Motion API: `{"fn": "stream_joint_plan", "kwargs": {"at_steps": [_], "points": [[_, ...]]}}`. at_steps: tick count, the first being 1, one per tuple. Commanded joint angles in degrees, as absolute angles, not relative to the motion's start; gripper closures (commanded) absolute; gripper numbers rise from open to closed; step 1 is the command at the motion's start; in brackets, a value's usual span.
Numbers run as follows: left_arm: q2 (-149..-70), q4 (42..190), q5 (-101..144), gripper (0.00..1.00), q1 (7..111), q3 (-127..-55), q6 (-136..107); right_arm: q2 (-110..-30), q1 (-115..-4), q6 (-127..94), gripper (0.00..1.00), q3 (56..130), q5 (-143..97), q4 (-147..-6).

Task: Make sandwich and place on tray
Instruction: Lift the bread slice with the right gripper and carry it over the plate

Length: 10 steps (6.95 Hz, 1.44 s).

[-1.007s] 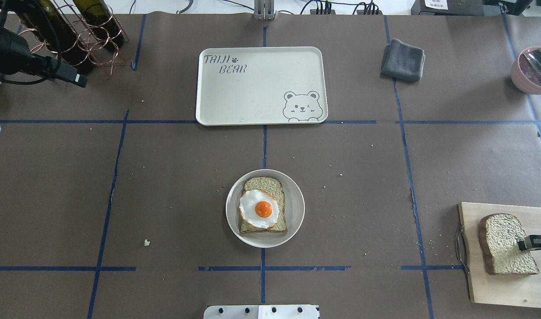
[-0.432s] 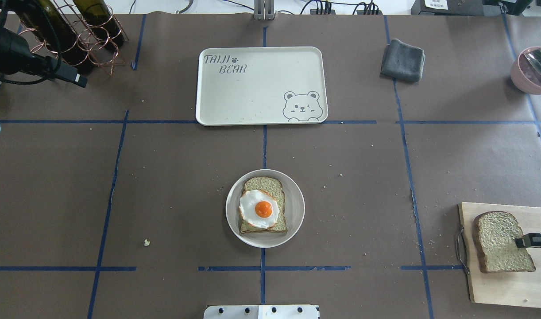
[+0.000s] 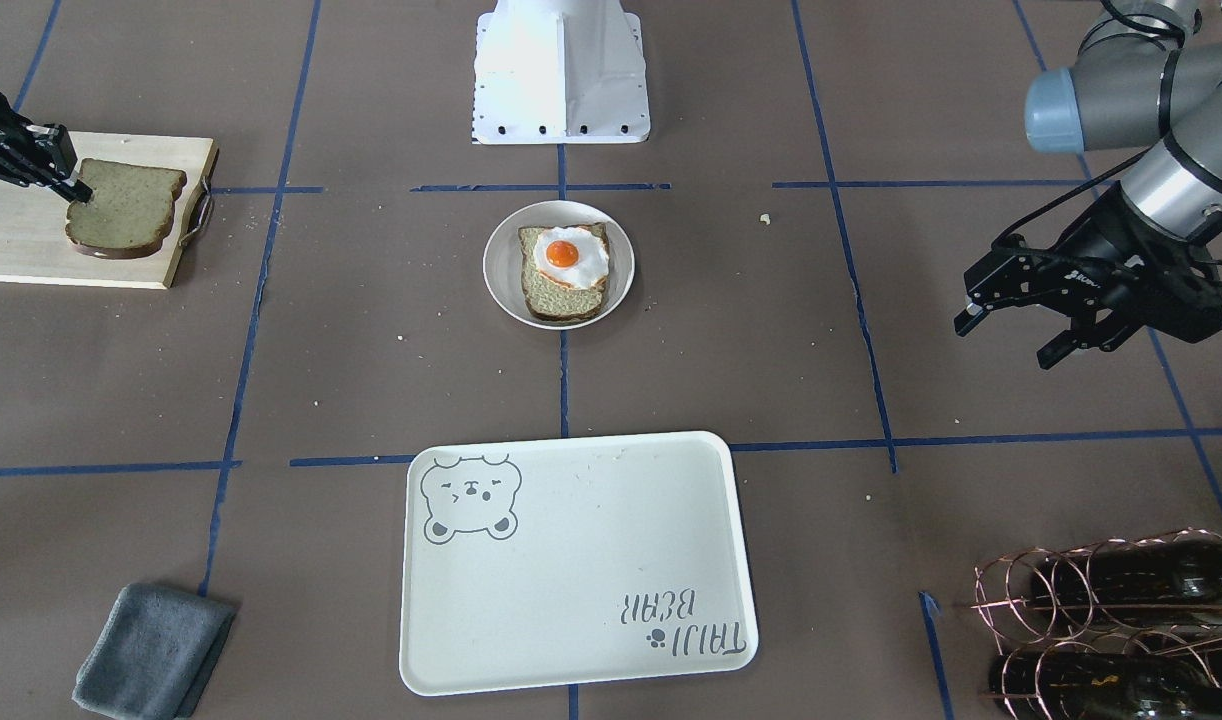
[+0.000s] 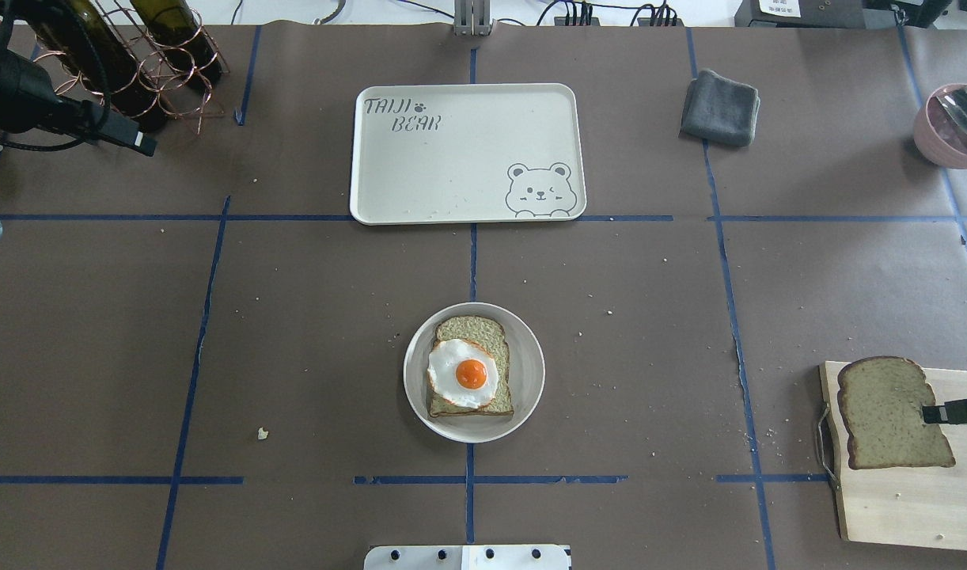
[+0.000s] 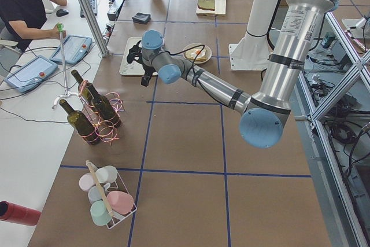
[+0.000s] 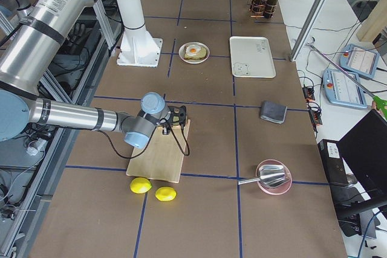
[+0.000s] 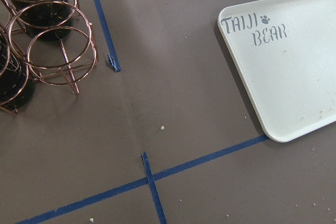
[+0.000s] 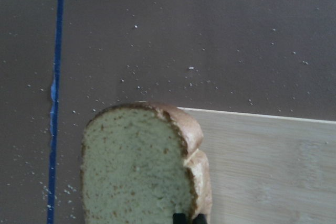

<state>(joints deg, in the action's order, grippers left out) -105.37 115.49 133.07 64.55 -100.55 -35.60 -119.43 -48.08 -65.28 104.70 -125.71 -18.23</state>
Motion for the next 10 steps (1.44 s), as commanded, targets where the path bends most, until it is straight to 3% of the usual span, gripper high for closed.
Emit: {"fn": "stream_joint_plan", "kwargs": {"at_steps": [1,5,8,10], "points": [[-105.6,115.5,133.1,0.0,64.5,-100.5,-36.4,-111.9,-54.2,-67.0,1.0,104.9,-133.9,-18.3],[-106.6,116.8,132.7,0.0,61.5,-100.5,-44.8,-82.8,-51.4,-77.2,1.0,105.2,-134.0,-43.8],[-106.6,124.4,131.6,0.0,56.4,-99.8,-56.6,-69.5,-40.2,-82.2,1.0,105.0,-124.7,-55.8],[-106.5,124.5,130.7,0.0,55.5,-99.8,-57.0,-65.9,-29.9,-82.8,1.0,104.5,-115.0,-60.4]]}}
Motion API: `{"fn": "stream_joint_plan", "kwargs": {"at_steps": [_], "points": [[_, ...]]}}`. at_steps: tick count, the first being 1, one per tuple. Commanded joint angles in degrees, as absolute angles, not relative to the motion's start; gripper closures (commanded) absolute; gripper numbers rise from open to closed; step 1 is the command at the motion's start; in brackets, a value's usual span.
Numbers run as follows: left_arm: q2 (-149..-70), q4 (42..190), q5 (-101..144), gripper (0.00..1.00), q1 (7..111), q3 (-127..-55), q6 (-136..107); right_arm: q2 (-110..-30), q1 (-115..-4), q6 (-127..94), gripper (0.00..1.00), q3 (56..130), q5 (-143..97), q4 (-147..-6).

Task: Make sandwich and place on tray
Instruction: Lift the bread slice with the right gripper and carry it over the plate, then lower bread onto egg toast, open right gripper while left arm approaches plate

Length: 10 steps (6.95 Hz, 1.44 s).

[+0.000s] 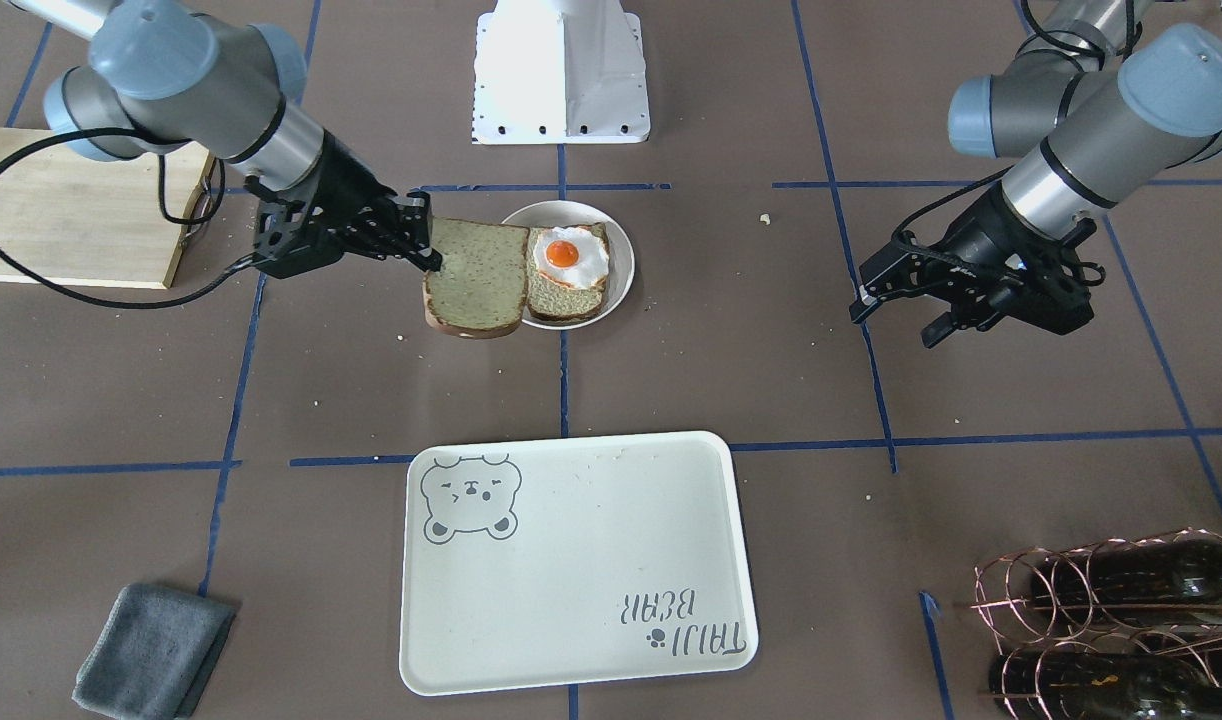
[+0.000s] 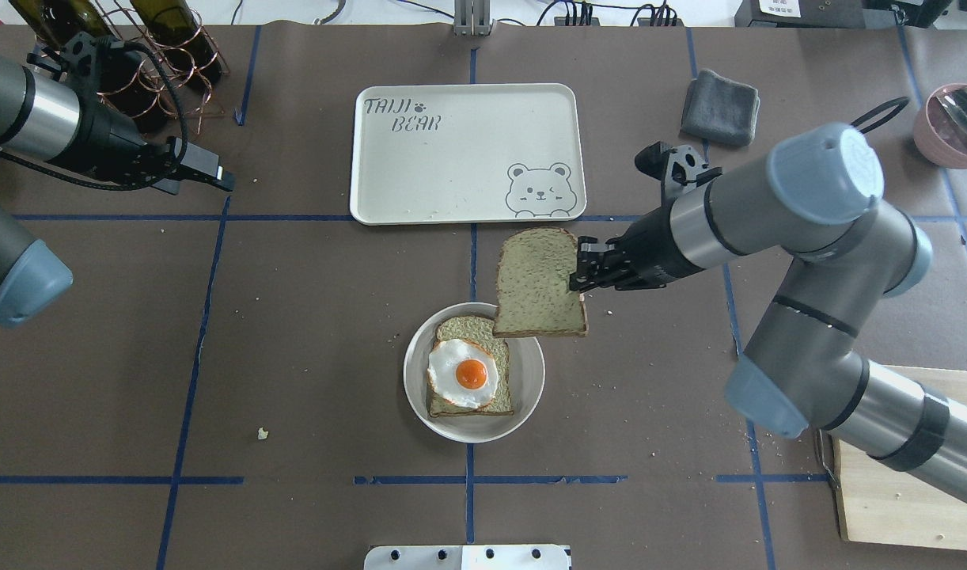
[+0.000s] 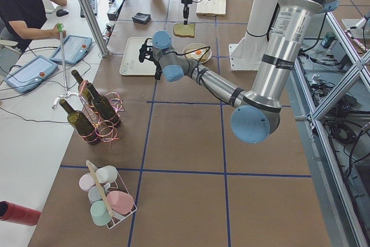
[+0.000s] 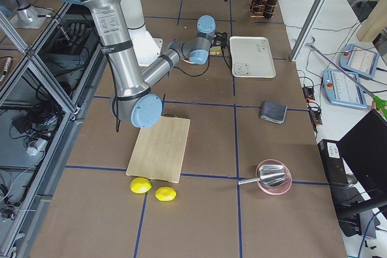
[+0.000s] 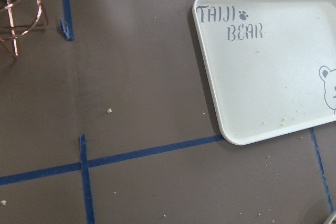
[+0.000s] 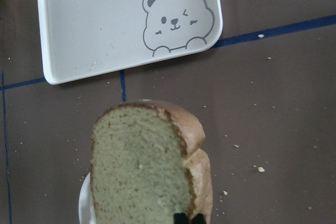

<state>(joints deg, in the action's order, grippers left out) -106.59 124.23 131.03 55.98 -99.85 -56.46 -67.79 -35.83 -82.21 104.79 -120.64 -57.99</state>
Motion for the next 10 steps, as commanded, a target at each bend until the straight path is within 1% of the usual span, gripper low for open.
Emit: {"fn": "stream_joint_plan", "kwargs": {"at_steps": [1,6,7,8,9,10], "points": [[-106.5,124.5,130.7,0.0,55.5,-99.7,-57.0,-65.2,-26.9,-82.8,1.0,104.0,-112.0,-60.5],[-106.5,124.5,130.7,0.0,55.5,-99.4,-57.0,-62.9,-25.1,-82.9,1.0,100.9,-111.1,-60.5],[-106.5,124.5,130.7,0.0,55.5,-99.4,-57.0,-62.8,-25.2,-83.0,0.83,100.8,-111.1,-60.4],[-106.6,124.5,130.6,0.0,55.3,-99.4,-57.2,-62.9,-25.3,-82.9,0.17,100.7,-111.1,-60.5],[-106.6,124.5,130.6,0.0,54.6,-99.4,-57.4,-62.9,-25.7,-82.9,0.0,100.7,-111.1,-60.5],[-107.7,124.5,129.0,0.0,52.6,-99.3,-59.0,-62.9,-27.3,-82.8,0.0,100.8,-111.8,-60.6]]}}
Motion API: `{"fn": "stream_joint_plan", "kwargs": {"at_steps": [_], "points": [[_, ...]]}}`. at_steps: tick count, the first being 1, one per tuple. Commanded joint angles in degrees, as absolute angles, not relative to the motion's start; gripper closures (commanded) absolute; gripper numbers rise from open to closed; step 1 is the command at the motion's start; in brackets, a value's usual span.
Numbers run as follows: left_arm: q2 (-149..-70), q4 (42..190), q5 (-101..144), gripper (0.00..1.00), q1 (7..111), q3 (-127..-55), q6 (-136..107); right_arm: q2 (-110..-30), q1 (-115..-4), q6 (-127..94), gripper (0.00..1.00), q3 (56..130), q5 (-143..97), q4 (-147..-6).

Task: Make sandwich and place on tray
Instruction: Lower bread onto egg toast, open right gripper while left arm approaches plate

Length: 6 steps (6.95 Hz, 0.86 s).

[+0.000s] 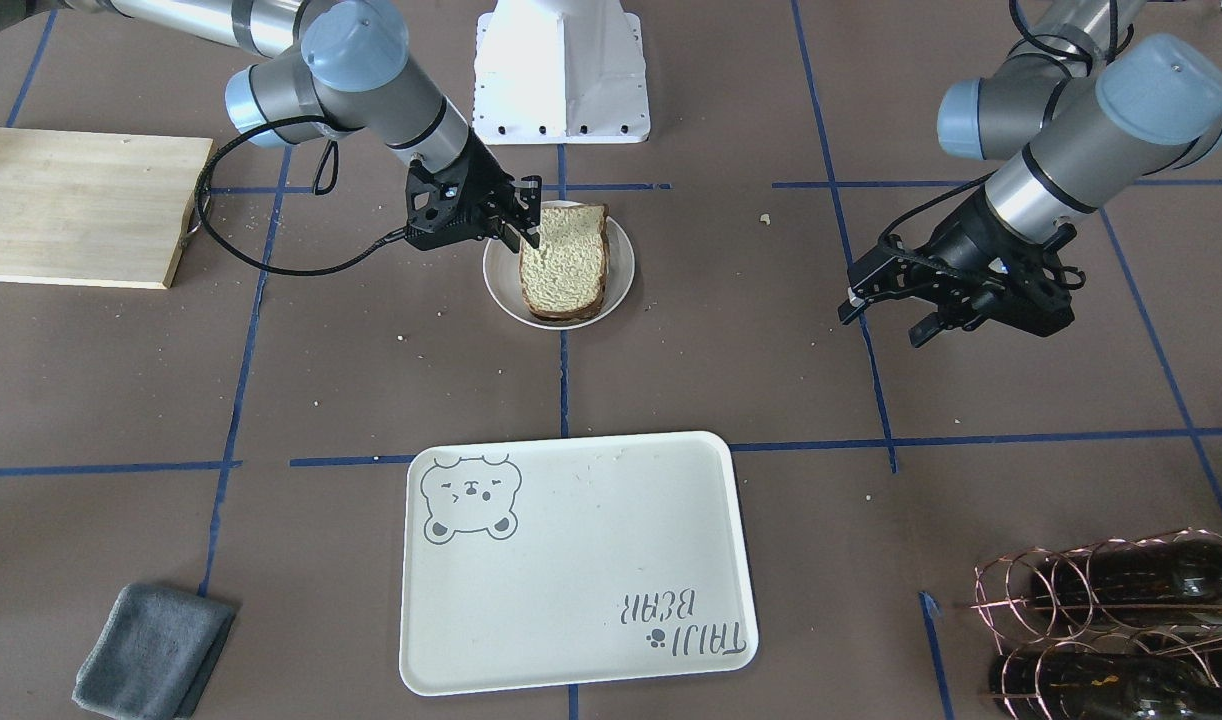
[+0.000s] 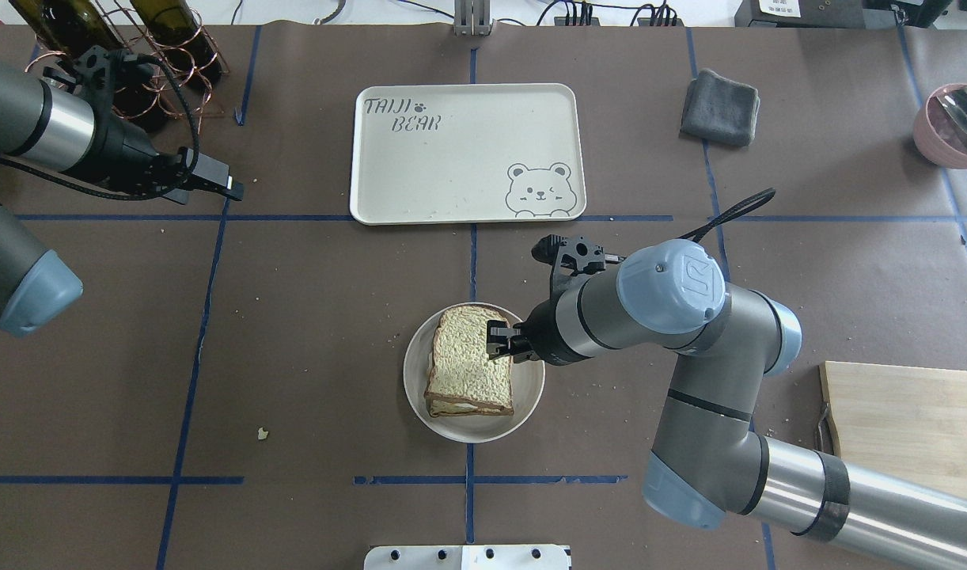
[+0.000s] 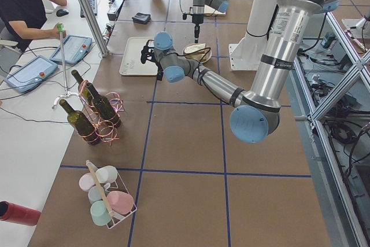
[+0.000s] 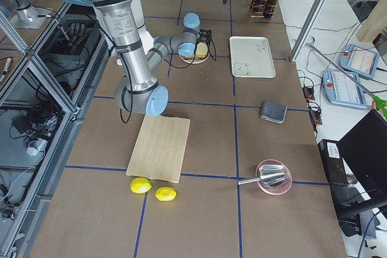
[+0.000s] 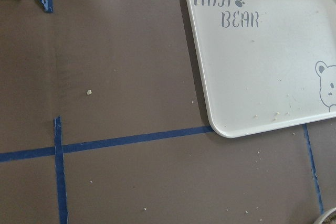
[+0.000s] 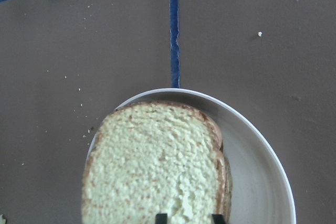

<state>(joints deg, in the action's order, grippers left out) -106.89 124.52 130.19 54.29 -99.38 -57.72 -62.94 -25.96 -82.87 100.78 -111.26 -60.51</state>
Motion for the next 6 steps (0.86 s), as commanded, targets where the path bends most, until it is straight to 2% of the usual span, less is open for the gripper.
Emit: {"fn": "stream_joint_plan", "kwargs": {"at_steps": [1,3,4,5,6], "points": [[-109.6,124.4,126.8,0.0,49.7,-99.5,-62.9,-62.9,-30.6,-82.7,0.0,101.2,-114.5,-64.0],[-111.2,123.7,116.7,0.0,38.0,-100.4,-71.9,-63.6,-40.3,-79.2,0.0,102.6,-121.6,-73.4],[-111.5,122.5,113.3,0.0,34.0,-100.3,-74.2,-63.9,-43.5,-70.3,0.0,102.8,-122.5,-80.3],[-112.1,120.9,113.1,0.05,32.2,-100.5,-76.1,-63.9,-45.9,-62.5,0.0,103.5,-122.5,-86.8],[-112.9,119.3,112.3,0.19,29.8,-100.5,-78.3,-65.6,-48.1,-55.8,0.0,105.3,-122.6,-89.4]]}}
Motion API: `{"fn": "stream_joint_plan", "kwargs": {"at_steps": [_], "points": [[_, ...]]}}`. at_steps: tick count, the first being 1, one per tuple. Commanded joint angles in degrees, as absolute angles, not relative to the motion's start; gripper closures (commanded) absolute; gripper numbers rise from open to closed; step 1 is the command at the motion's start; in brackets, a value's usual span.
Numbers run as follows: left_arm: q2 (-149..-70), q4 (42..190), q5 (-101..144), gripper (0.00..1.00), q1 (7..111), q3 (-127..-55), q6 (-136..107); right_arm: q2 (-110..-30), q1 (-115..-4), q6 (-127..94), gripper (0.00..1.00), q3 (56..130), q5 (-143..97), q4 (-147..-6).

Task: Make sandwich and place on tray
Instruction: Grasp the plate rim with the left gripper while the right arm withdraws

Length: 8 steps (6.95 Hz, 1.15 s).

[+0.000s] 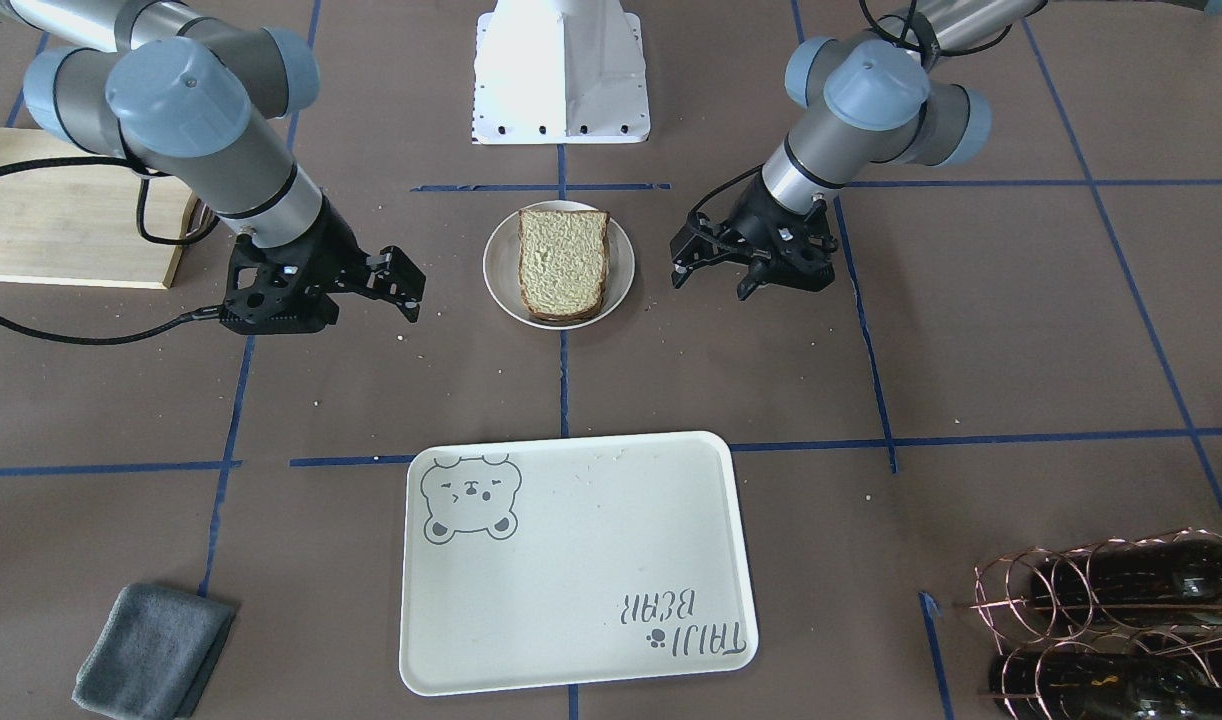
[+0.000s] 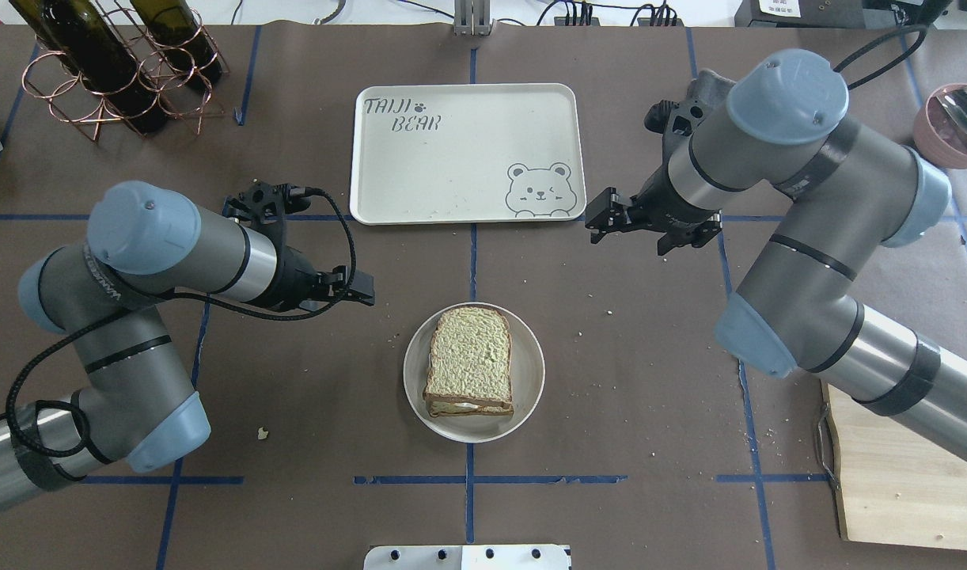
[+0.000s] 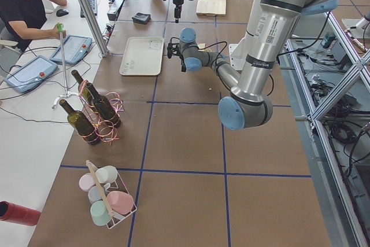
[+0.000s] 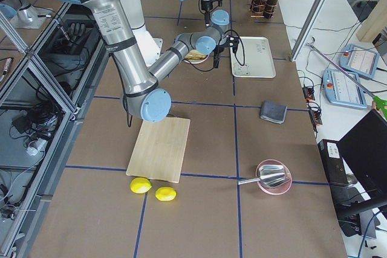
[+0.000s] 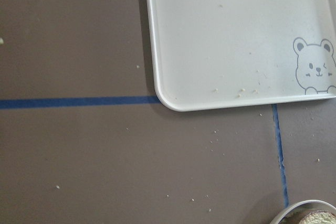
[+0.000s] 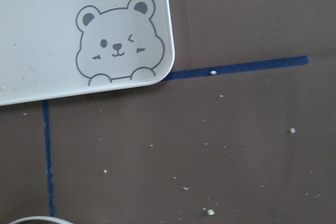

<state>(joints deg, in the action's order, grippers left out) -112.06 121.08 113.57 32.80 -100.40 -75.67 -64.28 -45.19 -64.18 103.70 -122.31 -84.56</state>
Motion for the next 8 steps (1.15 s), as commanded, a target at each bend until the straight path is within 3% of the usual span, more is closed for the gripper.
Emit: {"fn": "stream_joint_plan", "kwargs": {"at_steps": [1,4,8], "points": [[-114.6,118.1,110.2,0.28,26.9,-100.3,-80.4,-67.8,-50.2,-49.8,0.0,106.4,-123.0,-90.8],[-117.3,115.9,109.7,0.52,24.0,-99.1,-81.1,-70.2,-55.3,-39.5,0.0,106.4,-125.9,-94.1],[-117.7,116.4,109.7,0.6,22.6,-96.6,-80.9,-70.2,-55.5,-39.5,0.0,106.5,-126.0,-94.1]]}}
